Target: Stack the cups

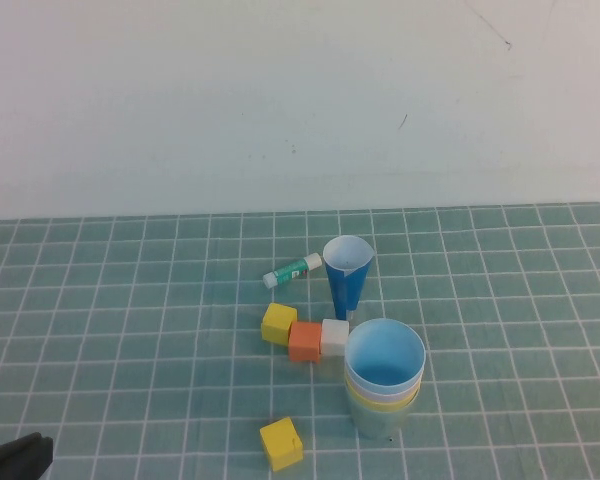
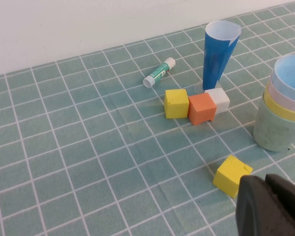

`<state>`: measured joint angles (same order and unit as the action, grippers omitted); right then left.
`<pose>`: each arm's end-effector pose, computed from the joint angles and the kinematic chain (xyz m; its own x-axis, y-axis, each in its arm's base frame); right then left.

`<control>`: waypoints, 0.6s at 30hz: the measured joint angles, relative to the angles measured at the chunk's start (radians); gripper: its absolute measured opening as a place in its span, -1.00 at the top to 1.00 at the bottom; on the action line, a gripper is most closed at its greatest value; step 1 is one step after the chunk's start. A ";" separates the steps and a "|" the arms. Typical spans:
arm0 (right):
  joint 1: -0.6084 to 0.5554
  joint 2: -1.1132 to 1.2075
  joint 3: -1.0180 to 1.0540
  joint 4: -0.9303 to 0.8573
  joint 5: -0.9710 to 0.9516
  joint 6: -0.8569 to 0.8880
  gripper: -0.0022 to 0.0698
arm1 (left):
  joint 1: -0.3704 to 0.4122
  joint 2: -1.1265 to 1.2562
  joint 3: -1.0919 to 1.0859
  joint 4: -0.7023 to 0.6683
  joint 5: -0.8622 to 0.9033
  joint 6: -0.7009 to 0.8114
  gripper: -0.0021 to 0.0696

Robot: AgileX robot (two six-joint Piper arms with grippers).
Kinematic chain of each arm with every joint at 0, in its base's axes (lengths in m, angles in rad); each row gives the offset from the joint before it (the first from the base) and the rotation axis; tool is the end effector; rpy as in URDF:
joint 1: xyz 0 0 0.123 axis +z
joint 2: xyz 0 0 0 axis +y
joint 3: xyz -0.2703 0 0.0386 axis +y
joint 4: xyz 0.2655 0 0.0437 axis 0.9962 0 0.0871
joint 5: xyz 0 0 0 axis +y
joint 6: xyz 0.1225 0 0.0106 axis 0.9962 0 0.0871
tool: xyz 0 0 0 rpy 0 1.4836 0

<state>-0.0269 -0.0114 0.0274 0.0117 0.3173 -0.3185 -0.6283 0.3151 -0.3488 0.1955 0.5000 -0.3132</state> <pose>0.1146 -0.0026 0.1679 -0.2392 -0.2962 -0.9247 -0.0514 0.9549 -0.2926 0.1143 -0.0688 0.2516 -0.3629 0.0905 -0.9274 0.4686 0.8780 -0.0977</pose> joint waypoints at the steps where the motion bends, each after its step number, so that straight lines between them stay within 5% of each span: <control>1: 0.000 0.000 0.000 -0.005 0.007 0.008 0.94 | 0.000 0.000 0.000 0.000 0.000 0.000 0.95; 18: -0.001 -0.002 0.000 -0.012 0.013 0.035 0.94 | 0.000 0.000 0.000 0.000 0.000 0.000 0.95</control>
<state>-0.0284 -0.0135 0.0274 0.0000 0.3308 -0.2830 -0.6283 0.3151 -0.3488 0.1955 0.5000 -0.3132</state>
